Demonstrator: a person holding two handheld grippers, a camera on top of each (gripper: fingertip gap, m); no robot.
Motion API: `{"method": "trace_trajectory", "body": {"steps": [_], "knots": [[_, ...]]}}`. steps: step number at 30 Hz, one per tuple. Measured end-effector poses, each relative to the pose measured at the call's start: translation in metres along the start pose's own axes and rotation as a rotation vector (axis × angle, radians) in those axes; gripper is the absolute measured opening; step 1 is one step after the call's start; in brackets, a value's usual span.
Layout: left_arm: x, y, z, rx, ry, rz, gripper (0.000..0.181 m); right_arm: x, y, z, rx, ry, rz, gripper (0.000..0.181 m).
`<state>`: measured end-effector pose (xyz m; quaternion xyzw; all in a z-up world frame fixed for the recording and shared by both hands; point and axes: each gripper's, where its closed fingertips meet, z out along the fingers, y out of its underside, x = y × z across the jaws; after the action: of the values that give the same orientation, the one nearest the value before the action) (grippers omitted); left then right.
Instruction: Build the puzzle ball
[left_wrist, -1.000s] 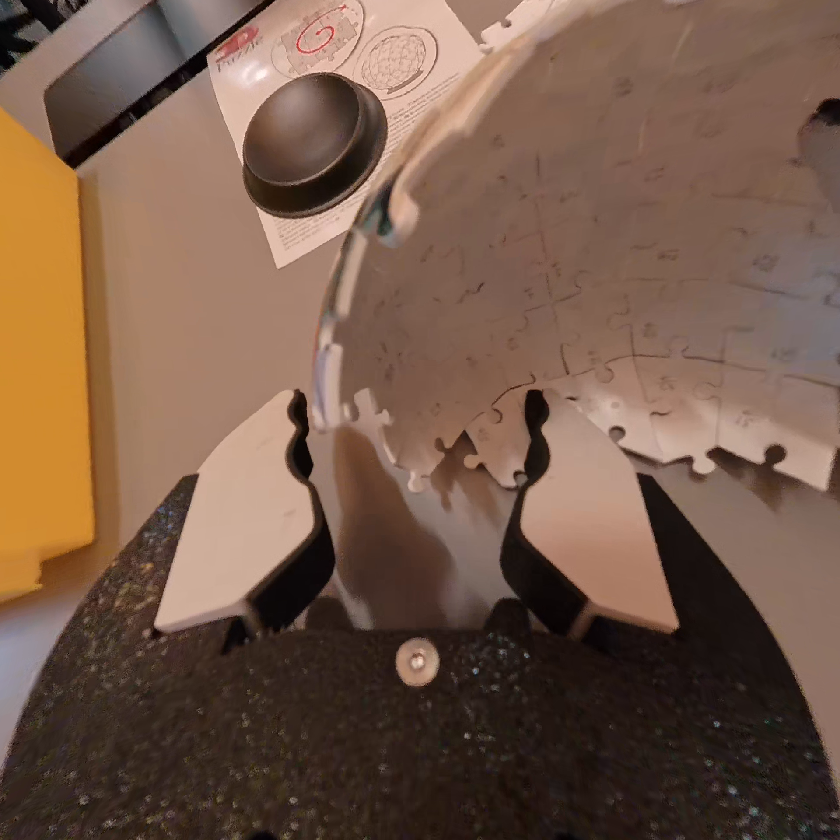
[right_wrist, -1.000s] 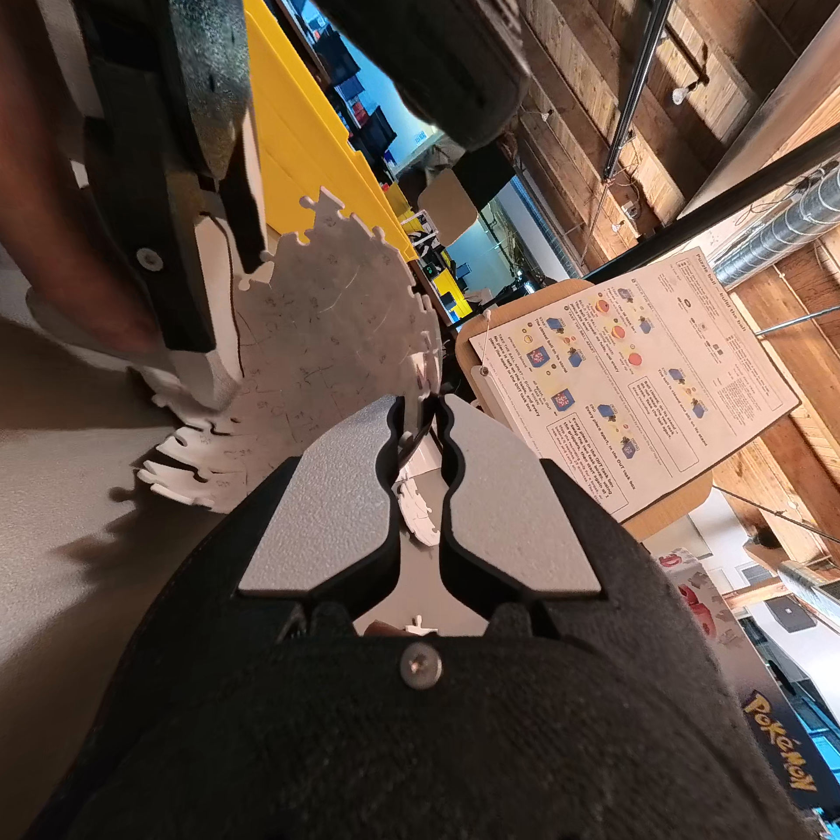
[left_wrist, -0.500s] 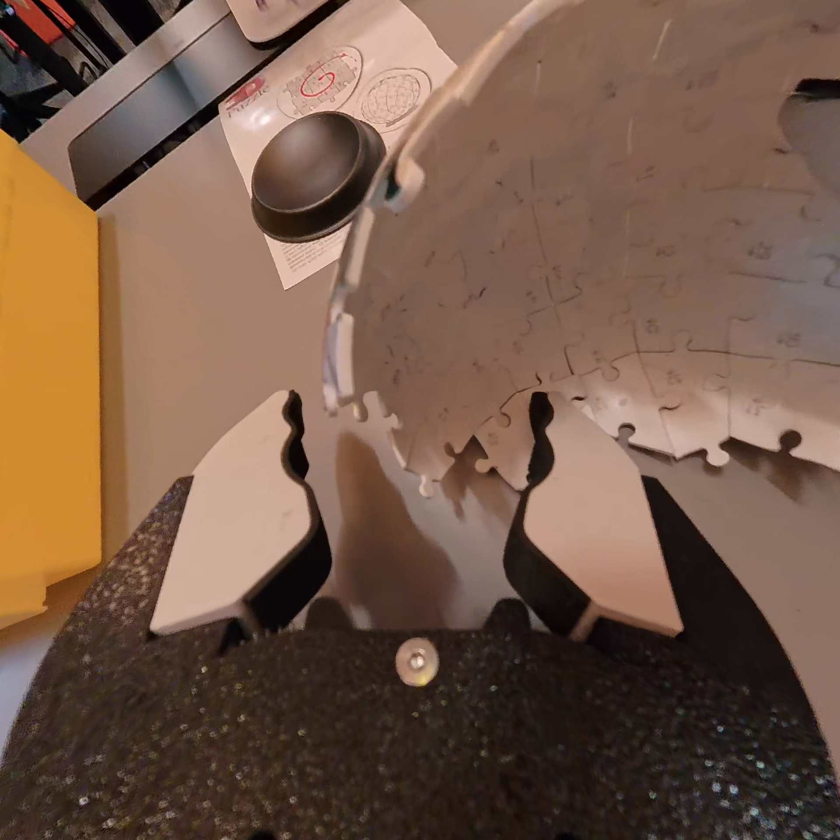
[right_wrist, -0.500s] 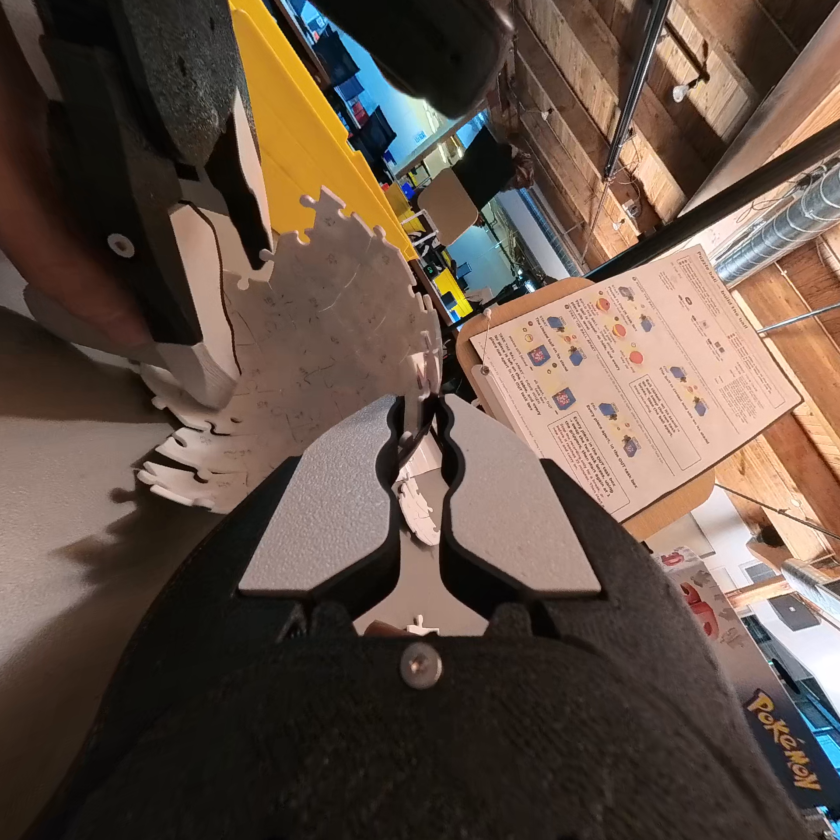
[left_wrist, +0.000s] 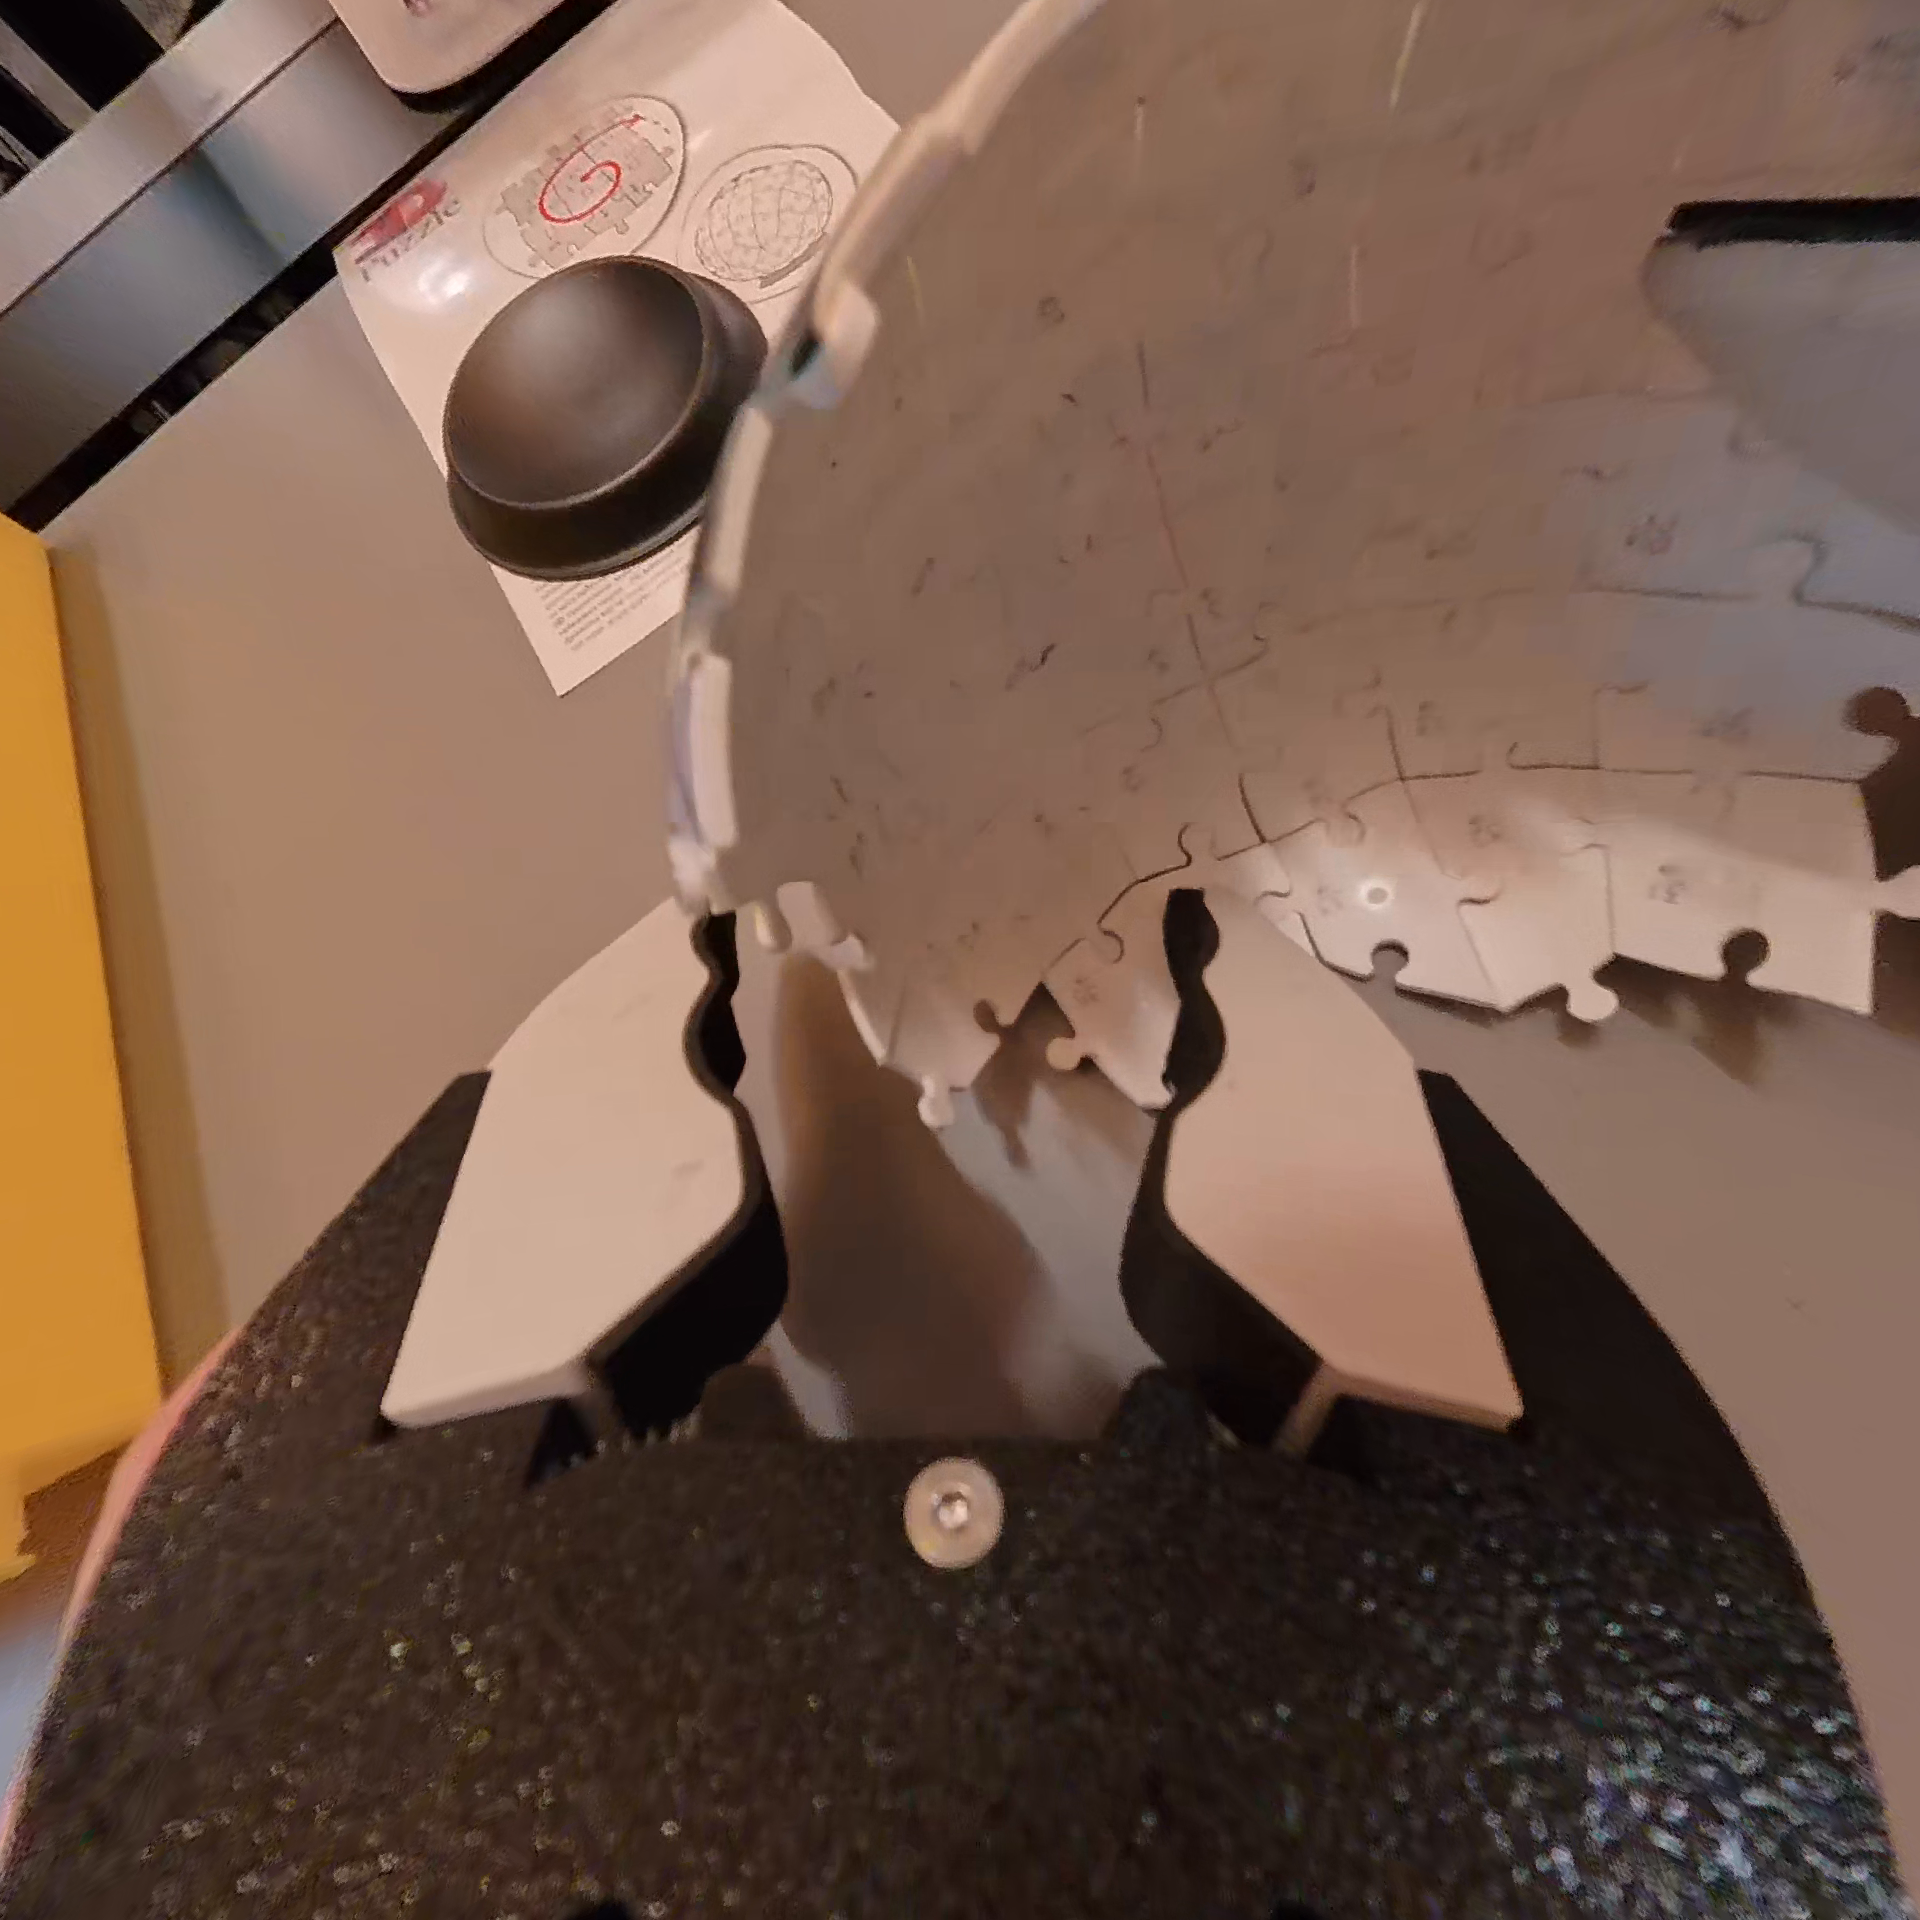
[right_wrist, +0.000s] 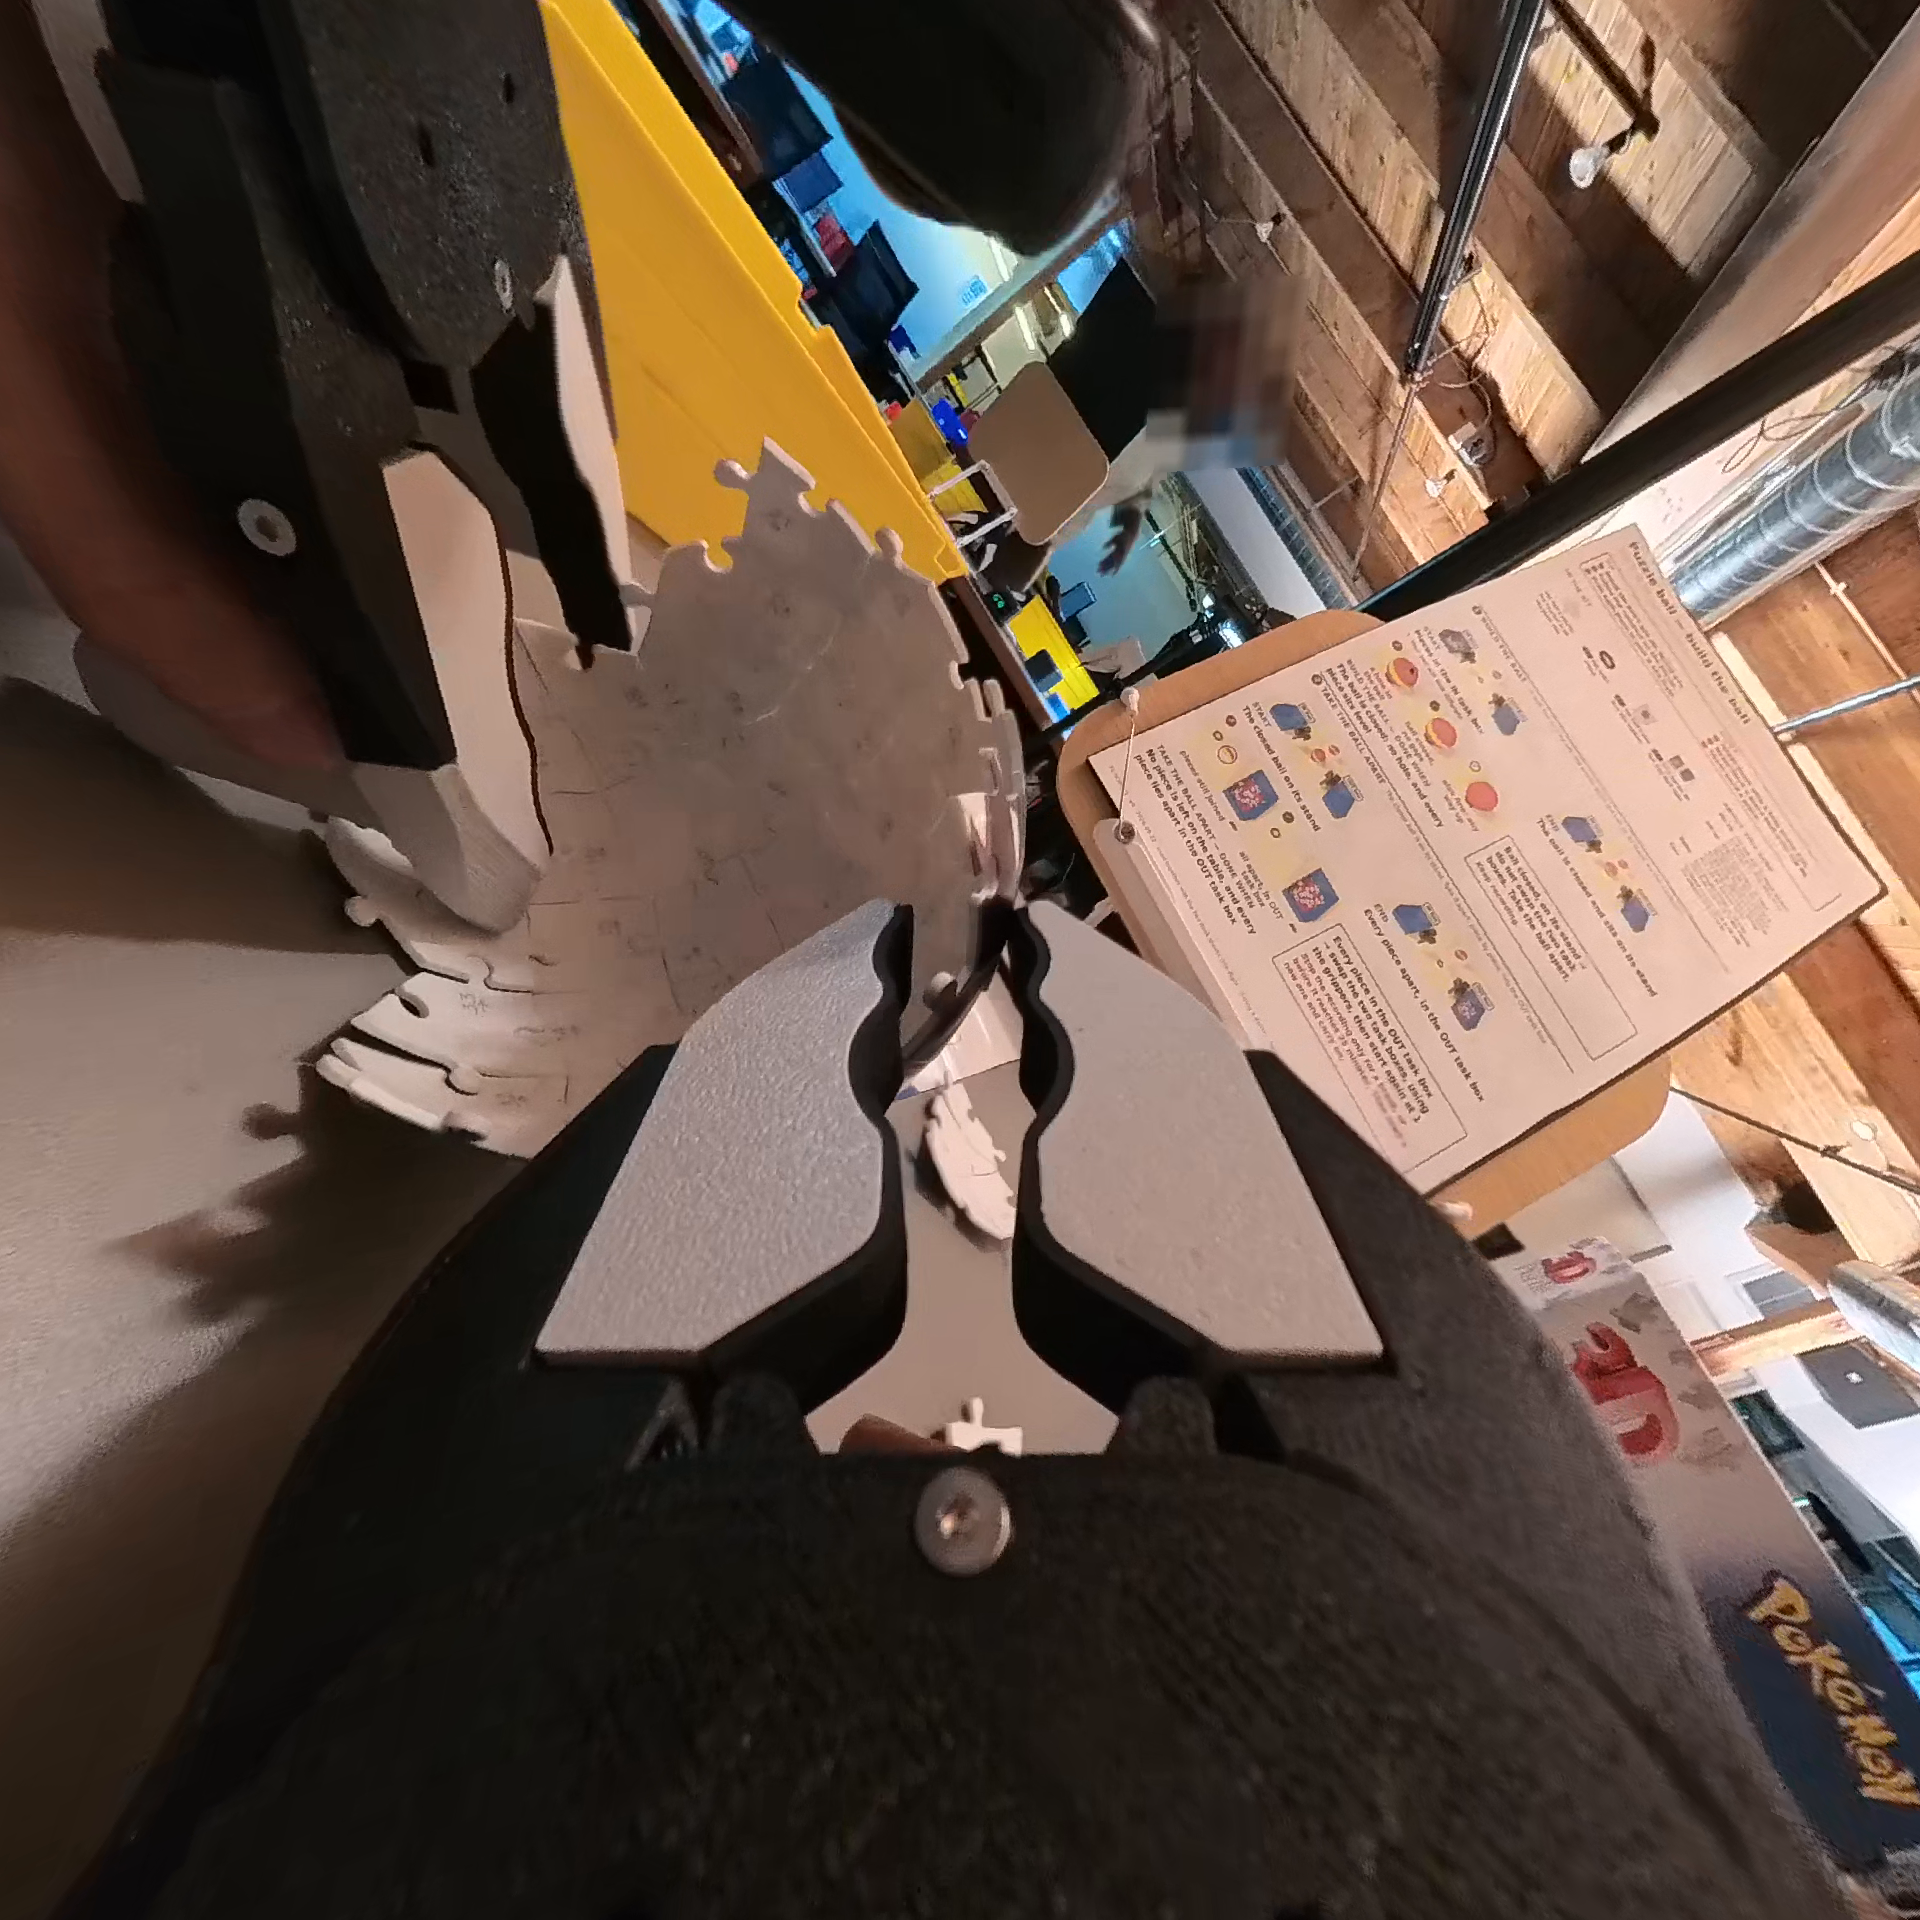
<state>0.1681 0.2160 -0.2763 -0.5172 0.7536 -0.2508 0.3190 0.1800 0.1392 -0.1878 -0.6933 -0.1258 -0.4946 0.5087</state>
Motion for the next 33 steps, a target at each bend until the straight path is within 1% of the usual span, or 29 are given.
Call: {"method": "trace_trajectory", "body": {"steps": [3,9,14,16,18,19,21,24,26,29,30,31,33], "knots": [[0.000,0.000,0.001,0.000,0.011,-0.006,0.080,0.000,0.000,0.000,0.003,-0.010,0.029,0.019],[0.001,-0.002,0.001,0.005,0.026,0.044,0.076,0.001,-0.001,-0.001,0.025,-0.037,0.124,0.023],[0.002,-0.004,0.003,-0.013,0.056,0.075,0.074,0.004,-0.006,-0.002,0.069,-0.082,0.226,0.038],[0.003,-0.004,0.004,-0.024,0.075,0.082,0.072,0.004,-0.011,-0.004,0.106,-0.118,0.270,0.049],[0.003,-0.005,0.005,-0.032,0.091,0.095,0.072,0.004,-0.018,-0.007,0.153,-0.177,0.335,0.061],[0.003,-0.005,0.005,-0.036,0.098,0.101,0.072,0.005,-0.022,-0.010,0.180,-0.214,0.377,0.070],[0.003,-0.005,0.006,-0.049,0.110,0.096,0.072,0.004,-0.031,-0.016,0.237,-0.304,0.461,0.077],[0.004,-0.005,0.007,-0.071,0.130,0.092,0.071,-0.002,-0.039,-0.026,0.293,-0.478,0.554,0.091],[0.003,-0.005,0.007,-0.082,0.133,0.105,0.072,0.005,-0.032,-0.029,0.308,-0.542,0.656,0.092],[0.003,-0.005,0.008,-0.096,0.141,0.114,0.073,0.036,-0.012,-0.024,0.356,-0.553,0.931,0.094],[0.003,-0.005,0.008,-0.098,0.145,0.114,0.073,0.041,-0.004,-0.022,0.365,-0.592,1.002,0.095],[0.003,-0.005,0.008,-0.100,0.149,0.111,0.073,0.041,0.004,-0.020,0.357,-0.653,1.032,0.096],[0.003,-0.005,0.008,-0.104,0.159,0.100,0.073,0.027,0.020,-0.012,0.293,-0.808,1.028,0.103]]}}
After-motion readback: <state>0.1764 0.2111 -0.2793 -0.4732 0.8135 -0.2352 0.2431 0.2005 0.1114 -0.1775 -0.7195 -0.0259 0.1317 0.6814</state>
